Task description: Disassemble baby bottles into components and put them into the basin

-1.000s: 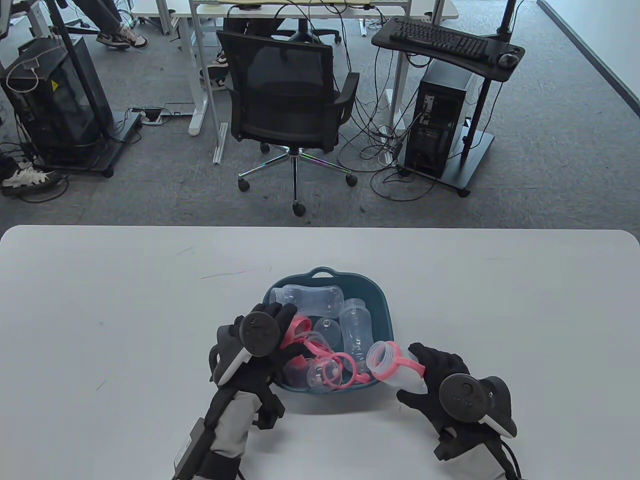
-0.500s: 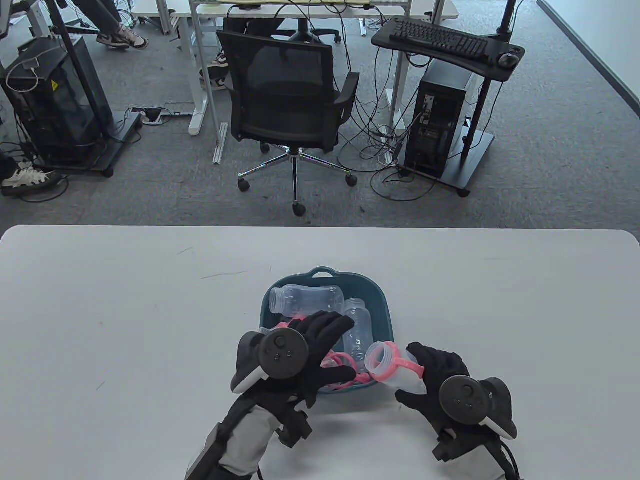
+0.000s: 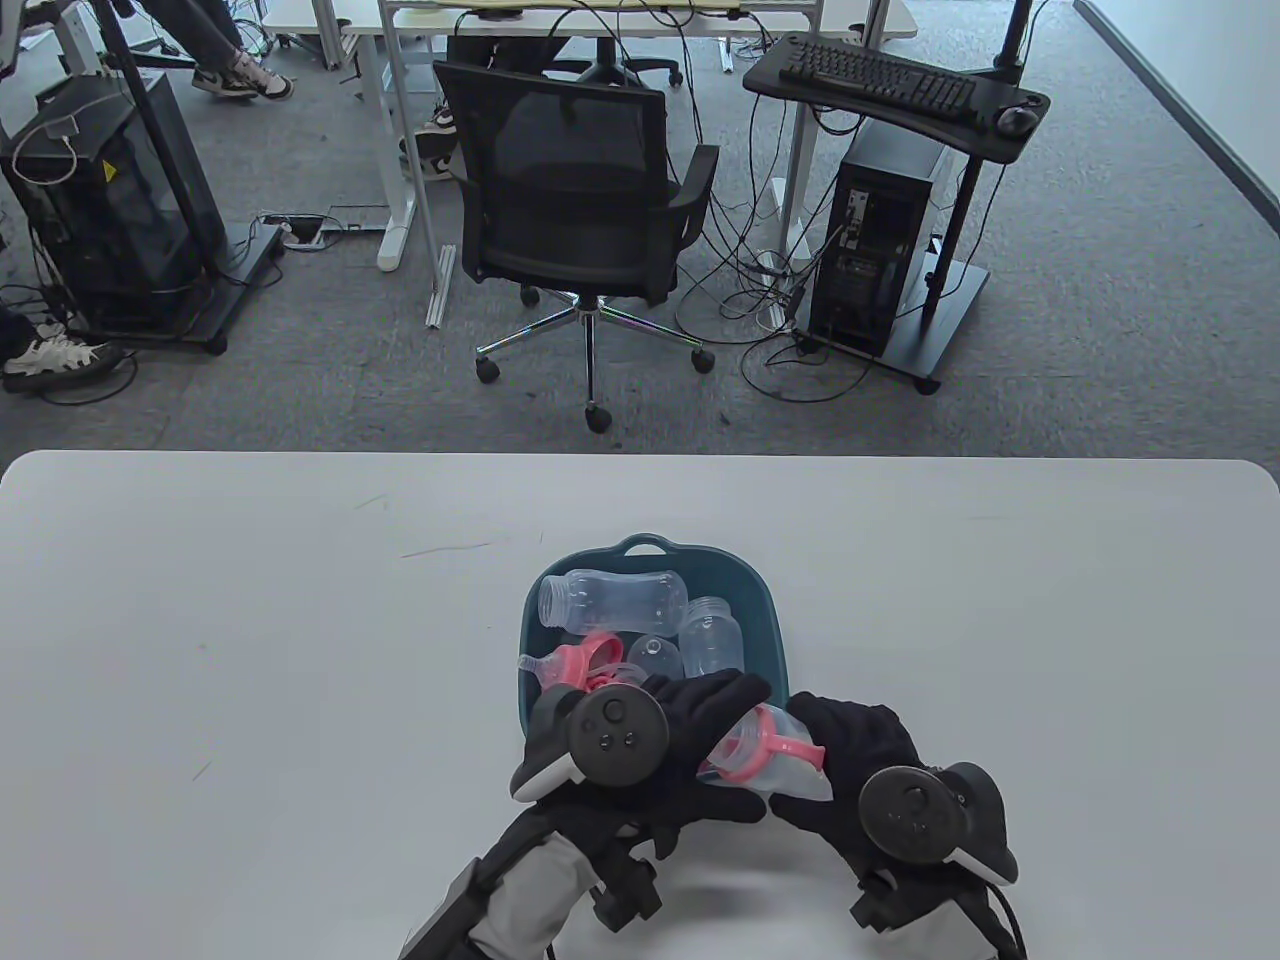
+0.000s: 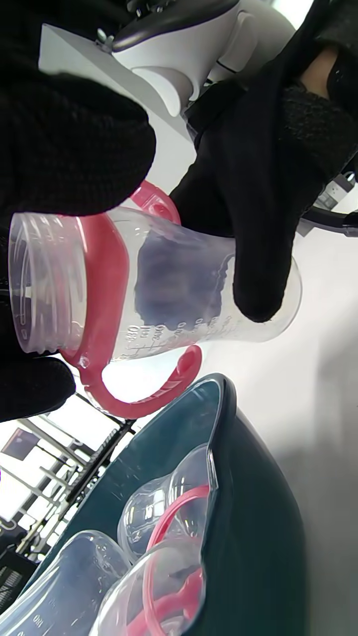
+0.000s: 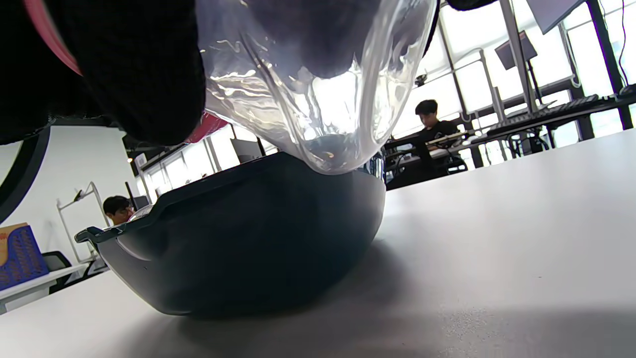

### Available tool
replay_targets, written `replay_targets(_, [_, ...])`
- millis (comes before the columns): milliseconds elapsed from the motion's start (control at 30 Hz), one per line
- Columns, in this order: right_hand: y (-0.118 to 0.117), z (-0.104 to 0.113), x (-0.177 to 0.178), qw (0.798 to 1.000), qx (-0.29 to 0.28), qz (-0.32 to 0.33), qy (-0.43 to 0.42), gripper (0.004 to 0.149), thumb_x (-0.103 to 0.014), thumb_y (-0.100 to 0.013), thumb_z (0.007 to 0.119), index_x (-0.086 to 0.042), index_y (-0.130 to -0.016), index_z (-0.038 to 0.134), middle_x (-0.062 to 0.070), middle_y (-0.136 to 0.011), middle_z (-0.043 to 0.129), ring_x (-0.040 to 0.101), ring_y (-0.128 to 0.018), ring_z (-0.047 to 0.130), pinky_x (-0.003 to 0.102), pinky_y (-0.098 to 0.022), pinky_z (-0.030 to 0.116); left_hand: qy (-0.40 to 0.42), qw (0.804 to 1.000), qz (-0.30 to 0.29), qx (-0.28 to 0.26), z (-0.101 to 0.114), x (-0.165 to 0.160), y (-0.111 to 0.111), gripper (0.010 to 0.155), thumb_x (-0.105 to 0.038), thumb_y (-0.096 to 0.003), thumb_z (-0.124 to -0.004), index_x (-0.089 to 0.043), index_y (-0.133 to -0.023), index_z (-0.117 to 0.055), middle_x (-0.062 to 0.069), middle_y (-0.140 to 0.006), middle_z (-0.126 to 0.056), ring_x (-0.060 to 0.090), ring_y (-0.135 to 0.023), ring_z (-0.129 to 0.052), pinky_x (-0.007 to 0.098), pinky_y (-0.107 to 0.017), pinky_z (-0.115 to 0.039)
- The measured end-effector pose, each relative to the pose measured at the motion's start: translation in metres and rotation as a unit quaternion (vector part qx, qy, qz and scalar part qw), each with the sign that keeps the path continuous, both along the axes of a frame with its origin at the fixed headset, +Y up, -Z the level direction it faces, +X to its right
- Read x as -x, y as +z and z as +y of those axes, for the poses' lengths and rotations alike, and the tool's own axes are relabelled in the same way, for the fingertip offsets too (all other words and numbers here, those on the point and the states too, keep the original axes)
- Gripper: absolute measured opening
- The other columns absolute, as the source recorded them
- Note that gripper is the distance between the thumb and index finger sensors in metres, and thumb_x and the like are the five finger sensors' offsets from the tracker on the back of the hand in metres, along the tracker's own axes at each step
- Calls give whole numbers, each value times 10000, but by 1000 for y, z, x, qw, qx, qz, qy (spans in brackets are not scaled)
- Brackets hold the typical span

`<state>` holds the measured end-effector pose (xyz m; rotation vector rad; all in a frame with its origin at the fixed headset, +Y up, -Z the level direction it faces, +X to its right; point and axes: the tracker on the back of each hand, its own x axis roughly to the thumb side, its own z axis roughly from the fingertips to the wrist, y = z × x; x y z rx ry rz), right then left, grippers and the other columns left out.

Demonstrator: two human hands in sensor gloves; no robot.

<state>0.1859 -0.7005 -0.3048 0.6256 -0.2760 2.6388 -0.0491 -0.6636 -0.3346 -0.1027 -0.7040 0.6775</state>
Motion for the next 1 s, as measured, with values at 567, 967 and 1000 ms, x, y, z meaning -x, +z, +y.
replay_targets(567, [-1, 1, -3, 1000, -3, -11, -6, 883, -460, -437, 929, -138, -1104, 448, 146, -1071, 615, 466, -953, 606, 702, -698, 426, 45, 999, 18, 17, 15, 22, -7, 782, -583, -394, -903, -350, -1070, -585, 41, -1075, -657, 320, -947, -829, 582, -784, -432])
replay_targets(967, [-5, 0, -21, 998, -5, -56, -2, 883, -462, -437, 928, -122, -1100, 454, 160, -1059, 626, 475, -939, 615, 703, -687, 440, 62, 993, 99, -3, 38, 67, -13, 768, -555, -413, -906, -351, -1076, -577, 43, -1102, -614, 330, -985, -784, 587, -796, -397])
replay_targets(1000, [-5, 0, -21, 998, -5, -56, -2, 883, -463, -439, 927, -122, -1101, 453, 159, -1059, 627, 475, -938, 617, 704, -687, 441, 58, 992, 108, -5, 39, 71, -14, 770, -554, -413, -907, -351, -1077, -575, 41, -1103, -613, 331, -987, -782, 587, -796, -395])
